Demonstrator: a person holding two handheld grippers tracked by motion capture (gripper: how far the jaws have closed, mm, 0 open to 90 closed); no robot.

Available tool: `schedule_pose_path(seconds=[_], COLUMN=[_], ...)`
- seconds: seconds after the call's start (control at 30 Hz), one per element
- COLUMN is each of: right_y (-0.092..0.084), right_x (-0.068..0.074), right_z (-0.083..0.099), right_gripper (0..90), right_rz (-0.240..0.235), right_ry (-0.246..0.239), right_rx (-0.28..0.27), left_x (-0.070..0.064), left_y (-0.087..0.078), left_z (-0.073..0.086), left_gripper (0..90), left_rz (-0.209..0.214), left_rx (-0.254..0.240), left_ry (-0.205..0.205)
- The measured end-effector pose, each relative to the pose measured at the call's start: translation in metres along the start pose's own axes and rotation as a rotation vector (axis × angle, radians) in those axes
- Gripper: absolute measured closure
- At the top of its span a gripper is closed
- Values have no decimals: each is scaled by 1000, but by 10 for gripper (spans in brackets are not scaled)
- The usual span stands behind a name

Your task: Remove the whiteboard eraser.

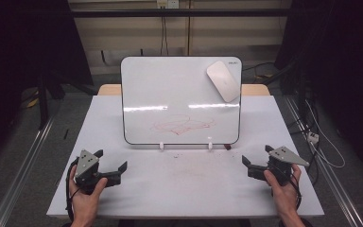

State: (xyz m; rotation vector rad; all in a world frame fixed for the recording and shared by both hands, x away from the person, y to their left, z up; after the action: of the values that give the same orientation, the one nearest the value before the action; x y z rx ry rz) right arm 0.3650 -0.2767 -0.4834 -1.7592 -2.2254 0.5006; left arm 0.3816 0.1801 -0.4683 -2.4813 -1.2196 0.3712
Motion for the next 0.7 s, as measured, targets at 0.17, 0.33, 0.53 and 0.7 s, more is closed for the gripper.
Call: schedule_pose_path(seconds=[0.17,0.33,0.53,0.7], right_y=[0,0,1,6], right_x=[1,3,3,4], right_z=[0,1,-1,-6], right_gripper=[40,55,51,51], right_rz=[-7,-25,-19,-3], right_ry=[-3,8,4,-2], right_rx=[-1,14,16,16], left_x=[-2,-4,-5,-10], left_y=[1,2,3,3], left_z=[-2,2,3,4], left_gripper=[35,36,40,43], left_rz=[-2,7,16,28], left_rx=[-2,18,28,36], left_ry=[11,-10,-12,-28])
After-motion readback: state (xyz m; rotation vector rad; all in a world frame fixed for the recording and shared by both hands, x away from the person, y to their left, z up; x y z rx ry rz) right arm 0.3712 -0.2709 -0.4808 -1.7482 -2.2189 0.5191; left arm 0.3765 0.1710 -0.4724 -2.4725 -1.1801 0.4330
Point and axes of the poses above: each handheld gripper's, and its own axes: y roughly forward along the jaws, z roughly out of its underside, x roughly to its left, the point moved 9 cm from there along y, roughly forward along the jaws, and after that the axes turned 5 degrees about z, right-handed, at the moved point
